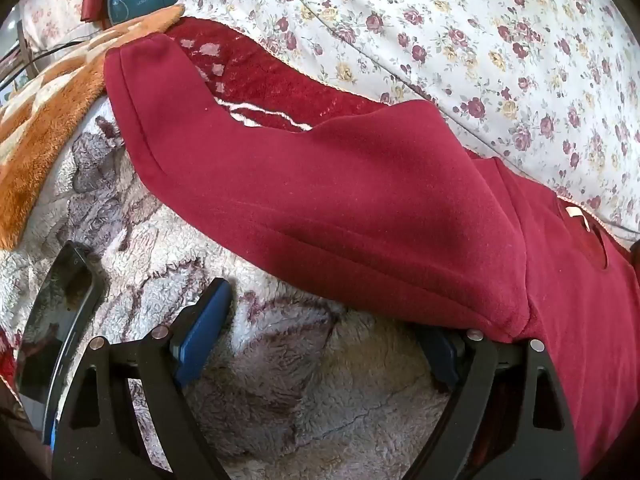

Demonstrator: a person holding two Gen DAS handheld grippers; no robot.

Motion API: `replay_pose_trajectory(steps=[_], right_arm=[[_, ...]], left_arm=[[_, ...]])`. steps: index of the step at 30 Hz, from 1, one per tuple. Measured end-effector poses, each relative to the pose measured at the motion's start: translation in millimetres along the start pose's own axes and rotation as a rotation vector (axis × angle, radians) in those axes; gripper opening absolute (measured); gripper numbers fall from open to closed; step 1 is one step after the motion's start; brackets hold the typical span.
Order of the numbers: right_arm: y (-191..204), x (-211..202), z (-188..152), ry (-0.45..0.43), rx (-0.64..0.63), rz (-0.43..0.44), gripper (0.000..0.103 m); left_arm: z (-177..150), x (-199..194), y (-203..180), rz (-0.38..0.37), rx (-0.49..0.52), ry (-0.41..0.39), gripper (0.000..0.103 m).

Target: Fold small clothes

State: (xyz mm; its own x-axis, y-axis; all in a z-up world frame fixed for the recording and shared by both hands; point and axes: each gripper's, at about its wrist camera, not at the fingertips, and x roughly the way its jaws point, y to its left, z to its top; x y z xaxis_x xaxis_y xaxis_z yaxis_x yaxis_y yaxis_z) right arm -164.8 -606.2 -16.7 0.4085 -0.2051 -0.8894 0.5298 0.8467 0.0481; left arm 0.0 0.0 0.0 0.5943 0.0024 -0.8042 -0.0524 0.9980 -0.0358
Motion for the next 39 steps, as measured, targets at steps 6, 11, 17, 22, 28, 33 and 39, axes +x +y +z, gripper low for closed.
replay_pose_trajectory(steps=[6,11,17,22,28,33,39], right_arm=[[0.1,0.0,0.2,0.0,0.0,0.0,0.103],[-0.1,0.1,0.0,0.0,0.0,0.0,0.103],[-0.1,0.2,0.0,0.0,0.0,0.0,0.103],[0.4,0.2,-0.1,0.0,-0.001,-0.001,0.103],[-0.5,0.0,-0.2,0.0,0.001,0.001,0.103],[0.2,0.6,-0.7,0.01,-0.003,-0.003,0.103],[9.3,-32.0,-7.6,0.065,0.042,0.037,0.103]], left_arm=[[-0.2,-0.3,0.2,0.0,0.0,-0.001,0.088],[0.0,-0.6,-0.3,0.005,0.003,-0.002,0.088],[2.2,-1.8,-0.8,-0.006,0.01,0.027,0.088],[-3.7,-11.2,-1.3,-0.023,0.044,0.061,0.088],[-4.9,-21.2,-1.0,-0.027,0.016,0.069,0.088],[-4.3,-38.6,-4.4,-0.074,0.015,0.028,0.088],[-4.5,-67.1,-5.6,-0.105,0.006,-0.083,0.088]])
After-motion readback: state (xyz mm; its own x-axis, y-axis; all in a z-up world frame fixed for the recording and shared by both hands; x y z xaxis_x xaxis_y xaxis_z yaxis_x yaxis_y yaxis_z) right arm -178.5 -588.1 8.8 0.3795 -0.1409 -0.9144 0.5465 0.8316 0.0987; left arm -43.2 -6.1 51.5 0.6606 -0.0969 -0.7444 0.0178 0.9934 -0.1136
